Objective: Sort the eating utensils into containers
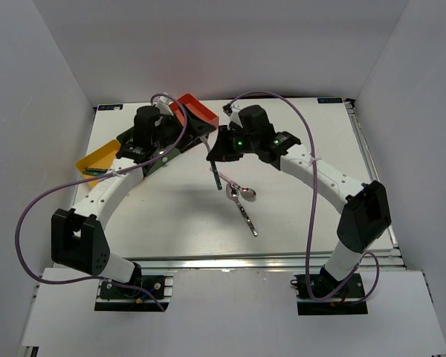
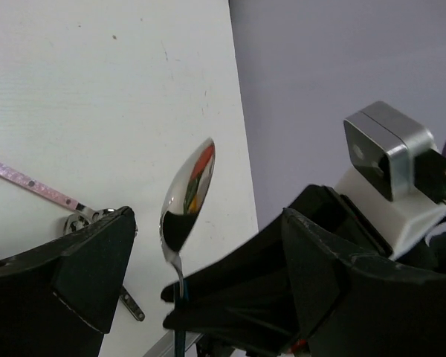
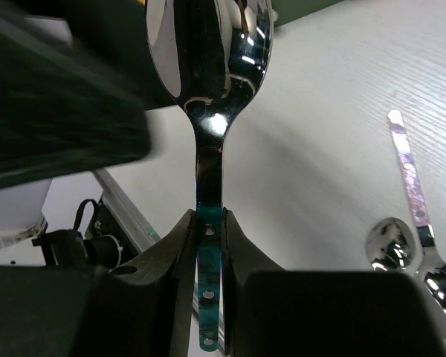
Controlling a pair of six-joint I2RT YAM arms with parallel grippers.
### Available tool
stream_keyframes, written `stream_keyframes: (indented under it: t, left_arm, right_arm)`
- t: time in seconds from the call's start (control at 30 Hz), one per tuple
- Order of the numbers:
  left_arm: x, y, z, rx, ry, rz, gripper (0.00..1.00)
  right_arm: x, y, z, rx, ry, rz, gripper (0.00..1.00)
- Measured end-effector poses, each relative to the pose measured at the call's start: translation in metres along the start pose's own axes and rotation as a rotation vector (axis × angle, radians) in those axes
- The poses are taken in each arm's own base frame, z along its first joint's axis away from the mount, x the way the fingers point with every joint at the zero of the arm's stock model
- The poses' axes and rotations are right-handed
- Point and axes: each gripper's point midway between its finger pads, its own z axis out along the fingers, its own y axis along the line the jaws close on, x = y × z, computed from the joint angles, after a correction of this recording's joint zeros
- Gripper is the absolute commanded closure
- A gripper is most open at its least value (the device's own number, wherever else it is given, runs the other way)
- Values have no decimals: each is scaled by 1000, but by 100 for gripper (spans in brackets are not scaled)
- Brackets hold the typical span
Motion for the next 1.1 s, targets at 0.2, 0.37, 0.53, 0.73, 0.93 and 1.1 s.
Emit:
stream_keyframes:
  t: [0.2,0.37,0.53,0.73,0.93,1.1]
  left_arm:
    - [6,6,6,-6,27,-5,58]
    - [7,22,10,-46,21,10,100]
    - [11,34,10,-113,44,34,100]
    - [-47,57,39,-257,10,86,100]
    - [-169,114,83,-360,-106,234,100]
    - [-214,179,91,-434,-179,288,100]
  right_arm:
    - [0,21,2,-33,40,-33,100]
    - [-9,27,-2,-28,30,-29,100]
    - [-2,19,1,7,55,2,14]
    - [-22,-31,-23,154,-7,114,11]
    - [-20,-100,-94,369,-74,242,11]
    - [15,-92,-123,383,-29,227,11]
